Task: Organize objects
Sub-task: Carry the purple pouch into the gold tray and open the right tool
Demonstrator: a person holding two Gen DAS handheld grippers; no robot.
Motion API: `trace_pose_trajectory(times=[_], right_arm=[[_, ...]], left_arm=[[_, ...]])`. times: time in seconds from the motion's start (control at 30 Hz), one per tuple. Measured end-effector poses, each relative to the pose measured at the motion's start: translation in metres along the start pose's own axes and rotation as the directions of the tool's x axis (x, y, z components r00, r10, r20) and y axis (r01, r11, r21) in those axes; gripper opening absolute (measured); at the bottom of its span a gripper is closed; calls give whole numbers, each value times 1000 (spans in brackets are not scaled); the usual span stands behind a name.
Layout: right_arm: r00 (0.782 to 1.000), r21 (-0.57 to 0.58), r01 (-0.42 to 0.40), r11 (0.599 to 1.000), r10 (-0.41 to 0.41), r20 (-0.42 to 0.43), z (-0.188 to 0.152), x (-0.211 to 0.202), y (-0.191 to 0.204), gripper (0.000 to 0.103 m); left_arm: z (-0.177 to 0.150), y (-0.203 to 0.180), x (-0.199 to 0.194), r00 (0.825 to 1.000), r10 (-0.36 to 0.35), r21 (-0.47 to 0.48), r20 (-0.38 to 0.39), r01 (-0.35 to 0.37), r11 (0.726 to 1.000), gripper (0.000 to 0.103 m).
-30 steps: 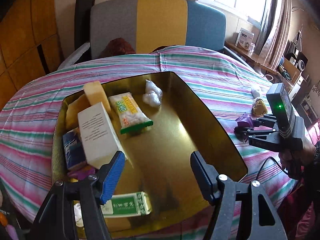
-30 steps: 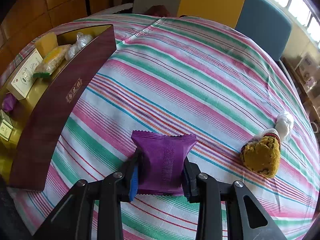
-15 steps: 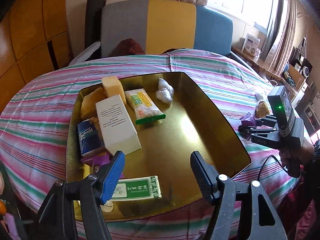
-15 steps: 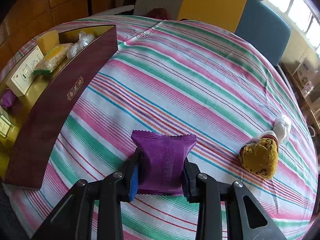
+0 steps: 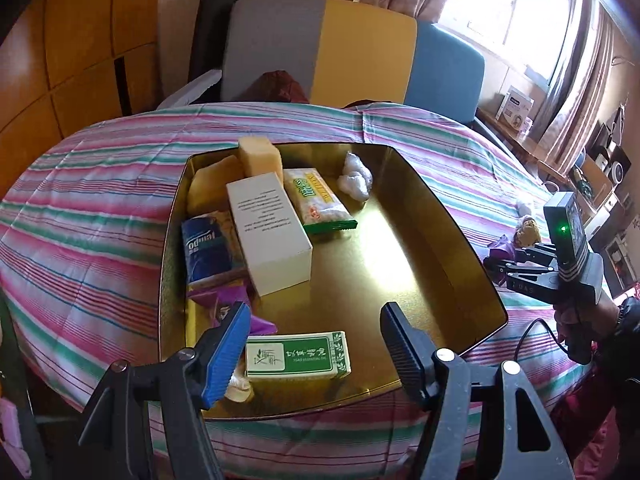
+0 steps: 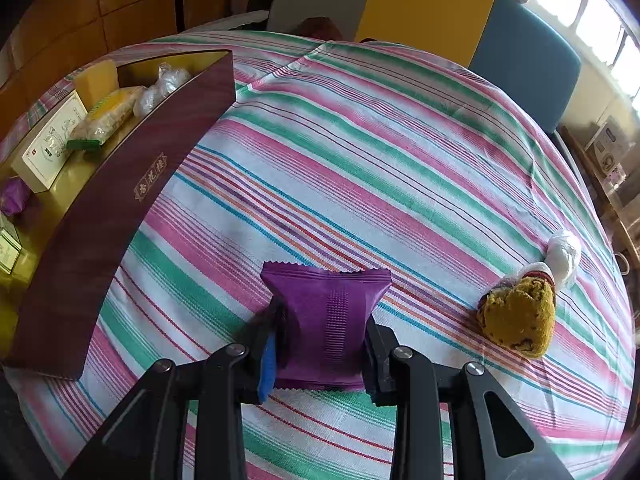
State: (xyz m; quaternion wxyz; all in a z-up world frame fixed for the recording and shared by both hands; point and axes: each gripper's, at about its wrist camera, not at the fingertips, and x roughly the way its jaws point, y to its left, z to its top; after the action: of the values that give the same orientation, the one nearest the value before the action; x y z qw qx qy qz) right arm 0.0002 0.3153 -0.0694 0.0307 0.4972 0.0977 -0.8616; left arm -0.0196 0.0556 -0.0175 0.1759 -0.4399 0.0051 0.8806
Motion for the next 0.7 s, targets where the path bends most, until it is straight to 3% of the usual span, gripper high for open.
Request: trace_pose_trajectory(times=[0.37, 0.7], right_arm=[[1000, 2, 0, 1000, 0, 0, 0, 0, 0, 33], [999, 65, 16, 998, -13, -48, 11, -6, -3, 31]], left_arm=[[-10, 15, 1, 999, 44, -22, -23, -44, 999, 65], [-19, 52, -7, 995, 90, -74, -32, -92, 993, 54]])
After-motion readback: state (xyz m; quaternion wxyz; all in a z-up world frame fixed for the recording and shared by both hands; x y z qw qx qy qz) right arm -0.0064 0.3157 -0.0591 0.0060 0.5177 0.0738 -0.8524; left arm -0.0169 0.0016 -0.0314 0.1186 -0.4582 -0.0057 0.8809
